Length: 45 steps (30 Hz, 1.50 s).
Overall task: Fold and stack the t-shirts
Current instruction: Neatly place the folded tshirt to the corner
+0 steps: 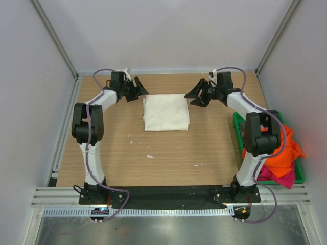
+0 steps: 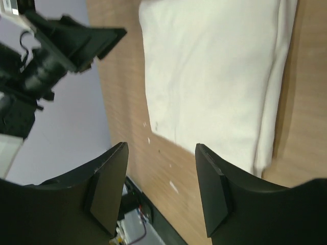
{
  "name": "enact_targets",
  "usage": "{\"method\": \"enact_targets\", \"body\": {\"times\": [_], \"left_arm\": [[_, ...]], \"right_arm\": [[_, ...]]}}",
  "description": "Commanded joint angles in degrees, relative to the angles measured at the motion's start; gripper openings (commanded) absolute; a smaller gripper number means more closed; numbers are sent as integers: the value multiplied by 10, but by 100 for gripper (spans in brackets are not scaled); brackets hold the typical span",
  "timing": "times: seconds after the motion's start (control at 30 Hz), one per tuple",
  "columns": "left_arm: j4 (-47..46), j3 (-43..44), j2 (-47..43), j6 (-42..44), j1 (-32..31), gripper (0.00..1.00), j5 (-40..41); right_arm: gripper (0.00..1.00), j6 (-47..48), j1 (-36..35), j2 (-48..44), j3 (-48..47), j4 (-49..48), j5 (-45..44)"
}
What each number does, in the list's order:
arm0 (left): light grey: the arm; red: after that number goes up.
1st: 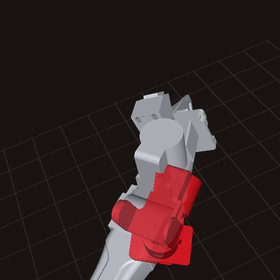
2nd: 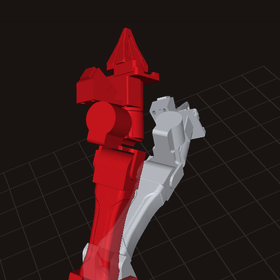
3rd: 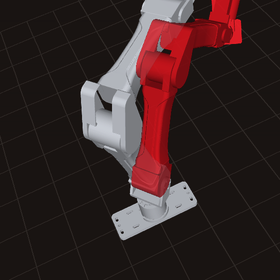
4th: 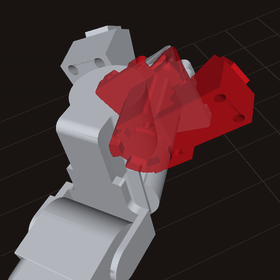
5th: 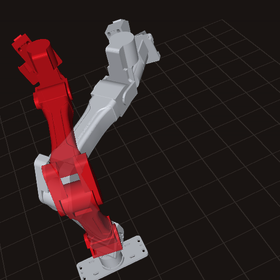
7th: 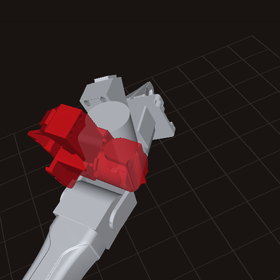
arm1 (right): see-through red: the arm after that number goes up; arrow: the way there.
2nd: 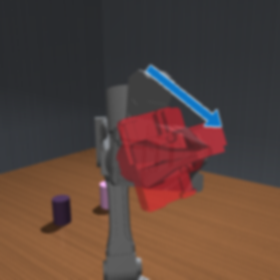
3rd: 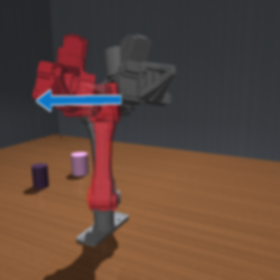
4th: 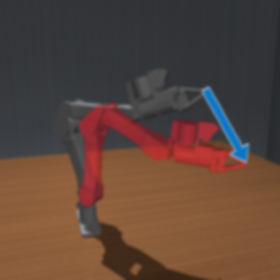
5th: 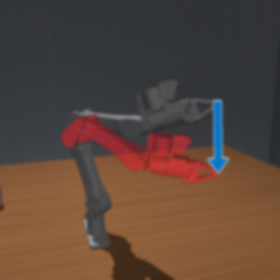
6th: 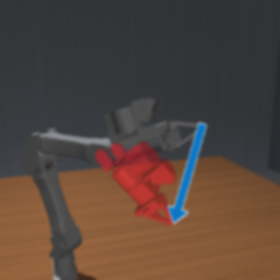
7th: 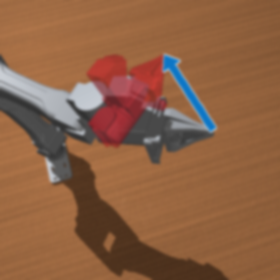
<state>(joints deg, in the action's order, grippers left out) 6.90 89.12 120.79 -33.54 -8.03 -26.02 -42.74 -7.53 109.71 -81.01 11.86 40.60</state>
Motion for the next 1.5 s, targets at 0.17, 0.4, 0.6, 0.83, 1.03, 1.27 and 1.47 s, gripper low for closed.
{"method": "enact_targets", "body": {"times": [0.17,0.4,0.6,0.83,1.03,1.27,1.47], "left_arm": [[37,19,47,87,-39,73,86],[36,-5,44,86,-61,64,107],[20,-11,52,52,-66,46,110],[-14,-10,54,9,-60,0,134],[-24,-9,50,-14,-23,0,127],[30,44,57,43,15,0,134],[251,241,118,246,46,0,221]], "right_arm": [[61,44,-20,-172,243,5,-7],[61,56,-21,-239,319,18,-13],[61,85,-21,-246,309,48,-15],[61,89,-20,-263,331,55,-4],[61,103,-21,-279,352,71,-2],[61,109,-21,-293,370,84,-1],[61,112,-20,-295,378,98,-4]]}}
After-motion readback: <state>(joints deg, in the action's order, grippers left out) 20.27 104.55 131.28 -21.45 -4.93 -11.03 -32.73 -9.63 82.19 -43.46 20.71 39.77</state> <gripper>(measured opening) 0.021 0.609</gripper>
